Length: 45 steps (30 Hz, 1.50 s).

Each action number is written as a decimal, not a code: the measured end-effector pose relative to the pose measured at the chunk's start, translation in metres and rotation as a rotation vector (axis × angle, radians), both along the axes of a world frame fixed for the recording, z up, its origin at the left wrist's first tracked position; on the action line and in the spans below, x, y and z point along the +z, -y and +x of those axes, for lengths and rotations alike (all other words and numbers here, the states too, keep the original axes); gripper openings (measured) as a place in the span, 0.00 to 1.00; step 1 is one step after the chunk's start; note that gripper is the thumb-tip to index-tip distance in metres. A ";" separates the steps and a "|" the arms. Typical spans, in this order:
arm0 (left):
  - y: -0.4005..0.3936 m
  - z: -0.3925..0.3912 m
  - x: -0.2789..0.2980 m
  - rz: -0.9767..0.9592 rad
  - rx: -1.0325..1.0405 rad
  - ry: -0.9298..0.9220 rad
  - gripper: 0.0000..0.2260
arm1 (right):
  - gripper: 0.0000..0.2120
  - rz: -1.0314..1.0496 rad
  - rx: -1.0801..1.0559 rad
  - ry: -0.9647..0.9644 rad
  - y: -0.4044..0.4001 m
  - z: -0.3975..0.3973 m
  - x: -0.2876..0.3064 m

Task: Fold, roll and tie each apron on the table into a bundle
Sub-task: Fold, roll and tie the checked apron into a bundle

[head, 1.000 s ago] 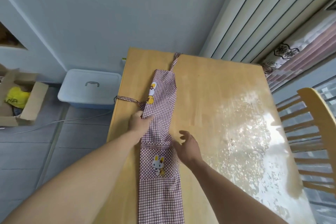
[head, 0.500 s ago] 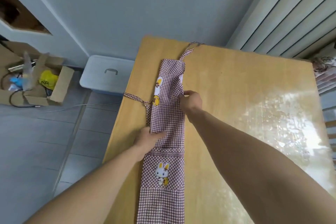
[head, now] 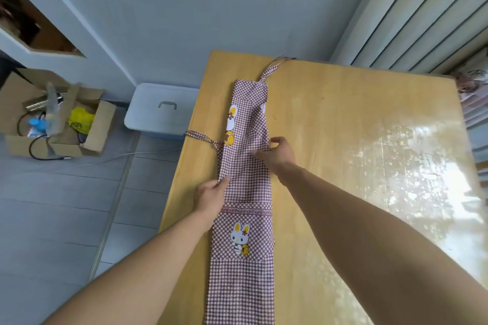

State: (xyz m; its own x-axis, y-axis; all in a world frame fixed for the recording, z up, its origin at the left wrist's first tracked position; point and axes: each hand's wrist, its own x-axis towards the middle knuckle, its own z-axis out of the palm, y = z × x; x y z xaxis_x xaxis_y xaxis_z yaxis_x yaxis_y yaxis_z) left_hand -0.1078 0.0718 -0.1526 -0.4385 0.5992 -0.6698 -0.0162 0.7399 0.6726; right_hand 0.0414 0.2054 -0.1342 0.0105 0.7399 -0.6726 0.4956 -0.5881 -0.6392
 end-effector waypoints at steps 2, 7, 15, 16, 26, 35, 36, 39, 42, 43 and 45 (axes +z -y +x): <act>0.006 -0.002 0.001 0.042 0.013 -0.133 0.15 | 0.40 0.037 0.049 0.058 0.022 0.004 -0.003; 0.024 -0.011 0.003 0.160 -0.072 -0.380 0.30 | 0.45 0.017 0.013 0.133 0.099 0.019 0.009; 0.106 0.013 0.005 0.207 -0.376 -0.320 0.20 | 0.23 -0.119 -0.159 0.179 0.263 0.047 0.006; 0.120 0.014 0.007 0.208 -0.390 -0.240 0.19 | 0.21 -0.134 -0.182 0.165 0.284 0.047 0.005; 0.189 0.003 0.016 0.345 -1.119 -0.453 0.29 | 0.15 -0.208 -0.416 -0.137 0.396 0.043 0.030; 0.213 0.000 0.008 0.166 -1.602 -0.559 0.43 | 0.23 -0.711 -0.020 -0.414 0.463 0.061 0.053; 0.214 -0.002 0.011 0.162 -1.639 -0.562 0.43 | 0.18 -0.687 -0.034 -0.508 0.456 0.061 0.066; 0.216 -0.008 0.022 0.116 -1.621 -0.445 0.39 | 0.16 -0.487 -0.096 -0.663 0.422 0.055 0.112; 0.220 -0.012 0.053 0.093 -1.533 -0.263 0.28 | 0.16 -0.334 -0.104 -0.686 0.389 0.038 0.146; 0.220 -0.010 0.062 0.087 -1.474 -0.169 0.20 | 0.17 -0.306 -0.117 -0.676 0.379 0.034 0.152; 0.222 -0.009 0.081 0.076 -1.518 -0.042 0.13 | 0.19 -0.256 -0.162 -0.666 0.361 0.026 0.161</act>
State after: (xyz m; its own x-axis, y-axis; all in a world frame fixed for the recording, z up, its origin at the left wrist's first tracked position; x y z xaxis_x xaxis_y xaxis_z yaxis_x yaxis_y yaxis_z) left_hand -0.1170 -0.1497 -0.0719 0.5885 0.5184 -0.6204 0.7245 0.0023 0.6892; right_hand 0.0674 -0.1558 0.0272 -0.3653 0.5823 -0.7263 -0.0560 -0.7925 -0.6072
